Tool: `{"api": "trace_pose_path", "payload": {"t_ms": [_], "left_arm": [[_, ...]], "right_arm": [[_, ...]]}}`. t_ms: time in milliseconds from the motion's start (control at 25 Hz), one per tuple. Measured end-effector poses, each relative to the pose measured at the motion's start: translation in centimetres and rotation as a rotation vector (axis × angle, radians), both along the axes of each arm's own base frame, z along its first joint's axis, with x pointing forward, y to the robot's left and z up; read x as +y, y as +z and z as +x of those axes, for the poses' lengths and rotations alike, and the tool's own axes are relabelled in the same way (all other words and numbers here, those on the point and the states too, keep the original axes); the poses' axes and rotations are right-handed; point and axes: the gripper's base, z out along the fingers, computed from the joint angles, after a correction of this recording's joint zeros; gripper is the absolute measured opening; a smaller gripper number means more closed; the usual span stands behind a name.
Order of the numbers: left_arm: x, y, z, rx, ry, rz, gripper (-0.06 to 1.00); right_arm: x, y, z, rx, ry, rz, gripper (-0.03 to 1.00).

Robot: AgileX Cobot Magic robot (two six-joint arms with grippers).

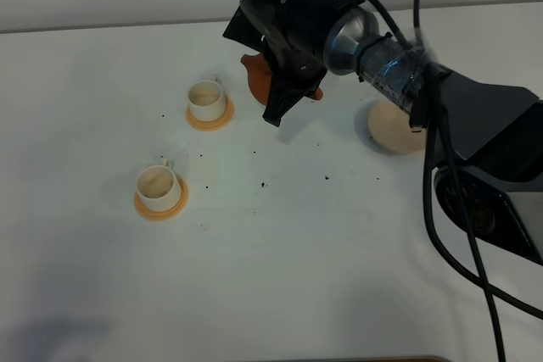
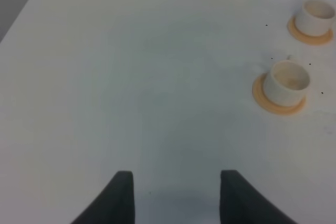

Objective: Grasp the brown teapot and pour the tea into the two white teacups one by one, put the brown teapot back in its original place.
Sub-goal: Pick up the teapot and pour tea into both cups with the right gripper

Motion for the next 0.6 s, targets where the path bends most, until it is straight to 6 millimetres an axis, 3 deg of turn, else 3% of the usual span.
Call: {"api": "trace_pose_path", "payload": {"t_ms": [200,600], "left_arm": [[0.0,0.0,0.0,0.000,0.000,0.000,0.38],[0.0,0.0,0.0,0.000,0.000,0.000,0.38]], "right_arm": [[0.6,-1.0,-0.5,-0.004,0.032,-0.040,0.09],[2.6,-0.8,-1.8,-0.077,0.133,-0.059,0.09]]}}
